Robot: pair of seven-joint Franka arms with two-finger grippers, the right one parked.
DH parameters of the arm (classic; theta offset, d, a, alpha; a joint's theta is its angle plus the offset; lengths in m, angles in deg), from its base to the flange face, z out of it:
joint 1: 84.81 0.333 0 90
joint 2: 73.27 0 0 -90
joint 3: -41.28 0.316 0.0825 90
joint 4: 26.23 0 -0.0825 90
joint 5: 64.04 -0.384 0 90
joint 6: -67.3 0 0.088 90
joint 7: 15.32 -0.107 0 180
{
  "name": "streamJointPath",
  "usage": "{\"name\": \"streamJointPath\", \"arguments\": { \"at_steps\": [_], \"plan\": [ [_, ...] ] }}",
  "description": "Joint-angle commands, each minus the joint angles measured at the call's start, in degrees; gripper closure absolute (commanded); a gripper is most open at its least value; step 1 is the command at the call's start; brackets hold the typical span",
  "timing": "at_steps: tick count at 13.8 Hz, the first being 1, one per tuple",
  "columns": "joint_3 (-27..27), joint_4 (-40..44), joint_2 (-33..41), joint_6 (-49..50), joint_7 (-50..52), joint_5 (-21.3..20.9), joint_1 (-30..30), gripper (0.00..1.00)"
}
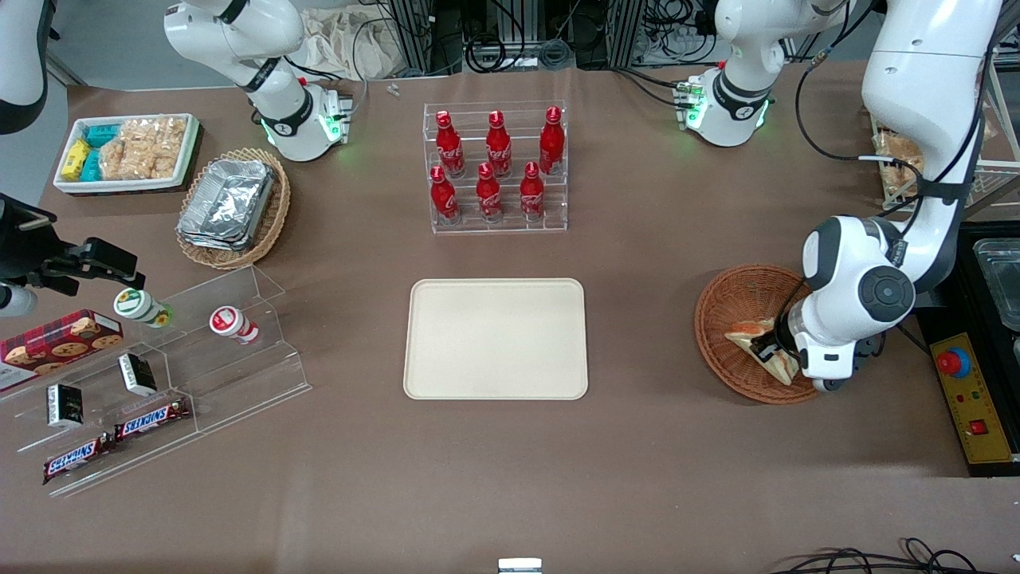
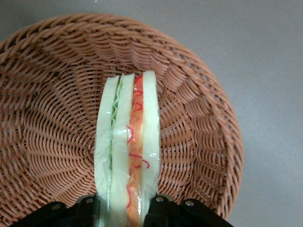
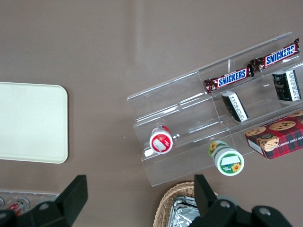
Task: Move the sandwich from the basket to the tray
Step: 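Lift the sandwich up out of the basket with the left gripper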
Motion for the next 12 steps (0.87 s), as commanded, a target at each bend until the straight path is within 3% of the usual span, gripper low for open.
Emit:
{"name": "streamJointPath", "arguments": {
  "at_steps": [1,5,9,12],
  "plan": [
    [-0.22,3.59,2.56,7.28,1.1,-0.97,-0.41,1.0],
    [-2.06,14.57,5.38,26.77,-8.46,-0.79,-0.68,1.0],
    [-8.82,33.62,5.13,46.91,-15.93,0.69,-0.68,1.0],
    [-16.55,38.06,3.9,49.77,-21.66,1.67,-1.11,1.0]
  ]
}}
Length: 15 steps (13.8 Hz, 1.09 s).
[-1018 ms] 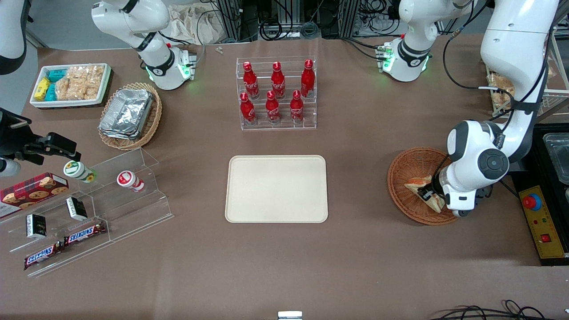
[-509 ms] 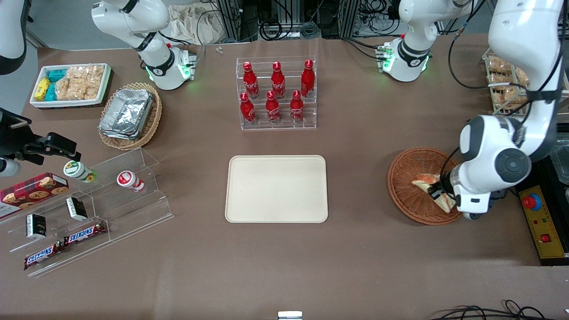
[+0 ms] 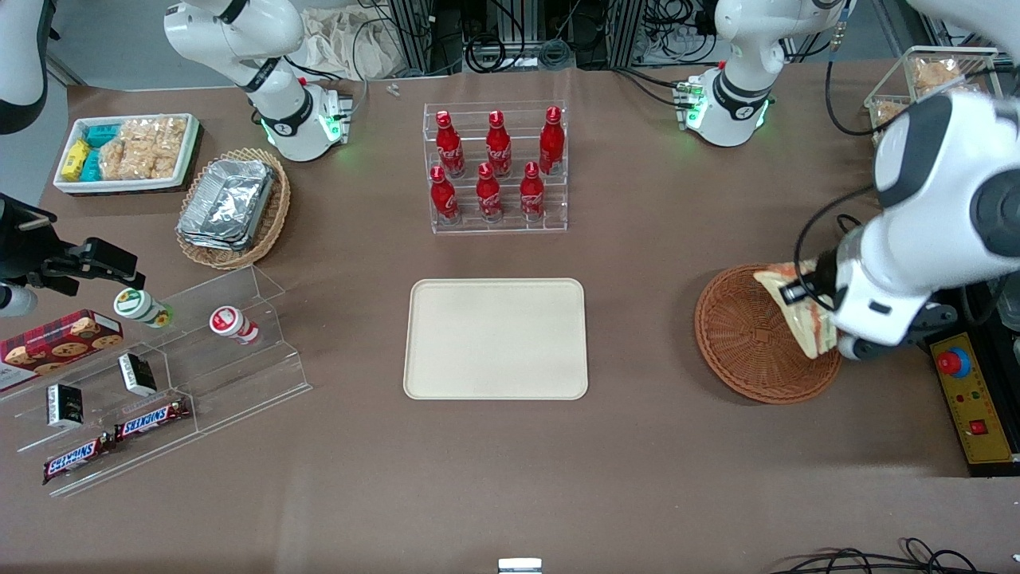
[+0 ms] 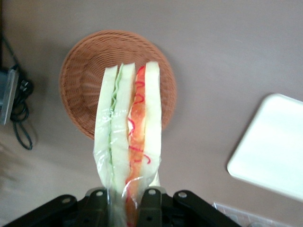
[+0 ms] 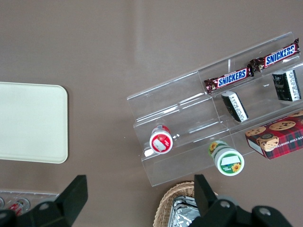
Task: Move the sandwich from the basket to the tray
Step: 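Carry the held sandwich over the cream tray with the left gripper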
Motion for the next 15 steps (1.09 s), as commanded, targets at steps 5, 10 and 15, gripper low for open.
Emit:
{"name": "streamJointPath", "arguments": {
  "at_steps": [5,10,15],
  "plan": [
    [-5.86,0.53,-8.8,-8.96,-0.18,1.26,-11.25,1.0],
    [-5.68,-0.45,-20.58,-19.88,8.44,-4.18,-18.91,1.0],
    [-3.84,-0.45,-29.9,-32.7,9.67,-11.4,-23.13,1.0]
  ]
}}
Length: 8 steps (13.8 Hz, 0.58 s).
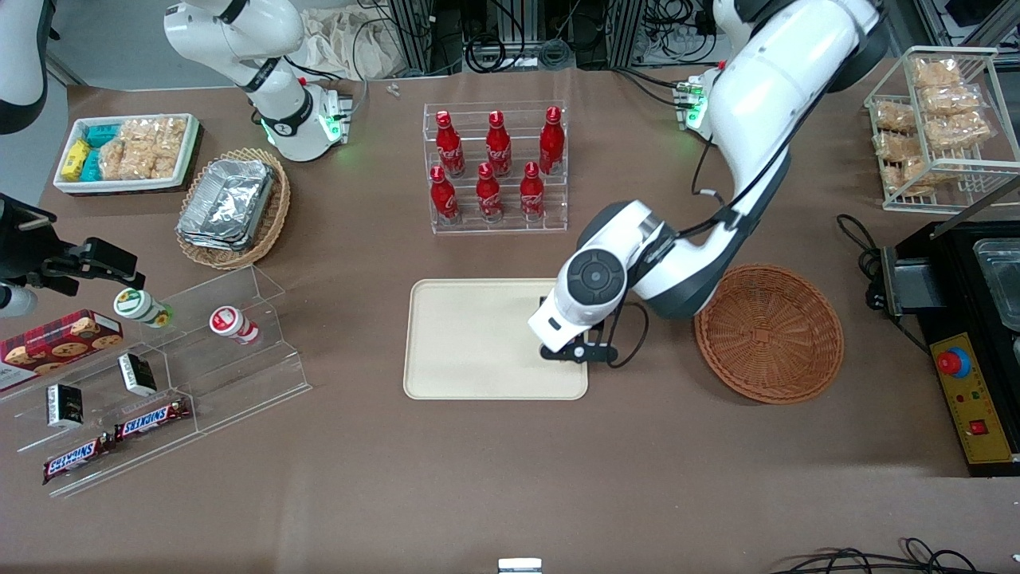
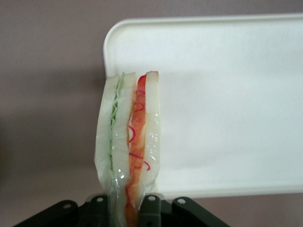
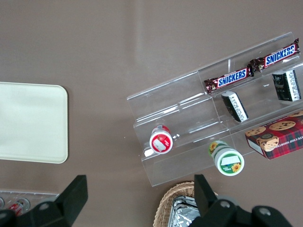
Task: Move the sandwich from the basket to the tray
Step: 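Carry the held sandwich over the cream tray with the left gripper, then lower the sandwich onto the tray and open the left gripper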
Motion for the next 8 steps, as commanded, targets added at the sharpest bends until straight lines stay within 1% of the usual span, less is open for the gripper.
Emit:
{"name": "streamJointPath", "arguments": {
  "at_steps": [1,3,6,7,8],
  "plan": [
    [0.63,1.81,-3.31,-3.97,0.59,-2.33,-1.91,1.0],
    [0.72,1.81,-4.19,-4.15,0.24,-2.41,-1.92,1.0],
    [0.72,1.89,-5.33,-4.24,-0.21,-4.34,-2.0,1.0],
    [0.72,1.89,-5.33,-4.07,-0.21,-5.13,-2.09,0.94],
    [0.72,1.81,-5.16,-3.54,-0.12,-5.23,-1.92,0.69]
  ]
}}
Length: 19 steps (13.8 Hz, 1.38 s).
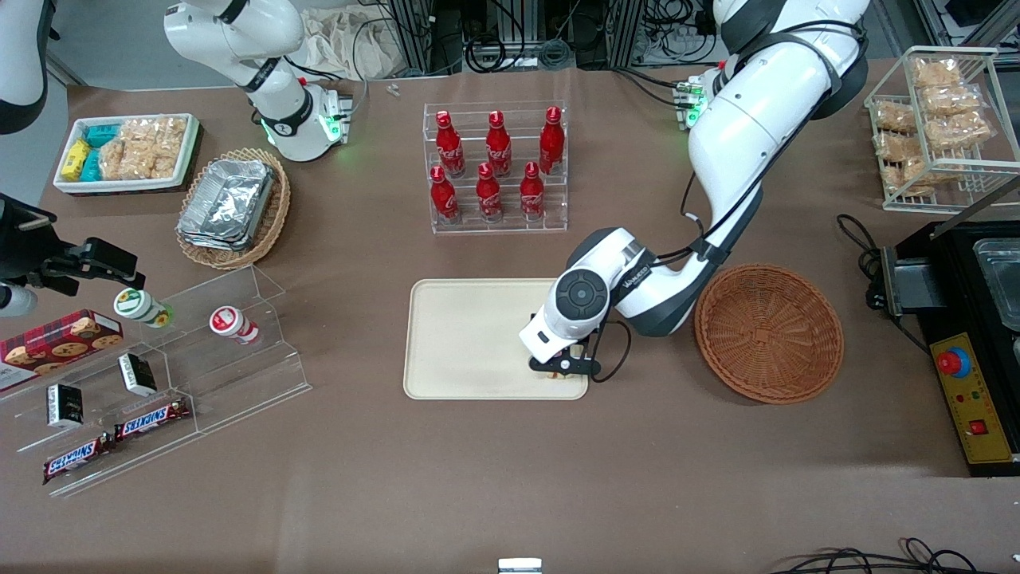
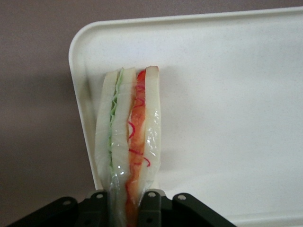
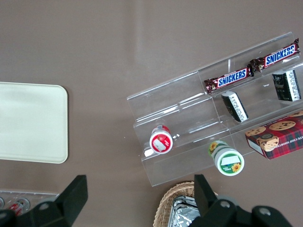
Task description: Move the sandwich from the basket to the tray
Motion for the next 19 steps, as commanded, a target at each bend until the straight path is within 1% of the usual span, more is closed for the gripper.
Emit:
{"name": "streamJointPath", "arguments": {
  "at_steps": [1,3,4,7,9,10,11,13,14,16,17,19],
  "plan": [
    [0.59,1.72,-0.39,1.07,0.1,-1.57,-0.85,0.48],
    [0.59,1.73,0.05,1.25,0.89,-1.66,-1.02,0.0],
    [0.59,1.81,0.32,1.68,1.33,-1.66,-0.85,0.0],
    [0.51,2.25,3.12,7.47,1.51,-1.22,-0.59,0.0],
    [0.33,2.86,8.11,12.82,1.86,0.53,1.24,0.0],
    [0.33,2.87,11.97,17.29,1.78,2.8,2.39,0.0],
    [0.5,2.78,16.27,21.86,1.25,3.96,2.84,0.0],
    [0.16,2.78,22.18,27.42,1.16,4.41,7.3,0.0],
    [0.24,2.61,24.64,27.96,0.55,5.54,8.89,0.0],
    [0.16,2.34,27.12,28.93,-2.51,7.39,12.32,0.0],
    [0.33,2.34,27.65,29.72,-4.62,8.79,13.03,0.0],
    [0.16,0.86,29.31,30.34,-7.96,10.47,16.97,0.0]
  ]
}}
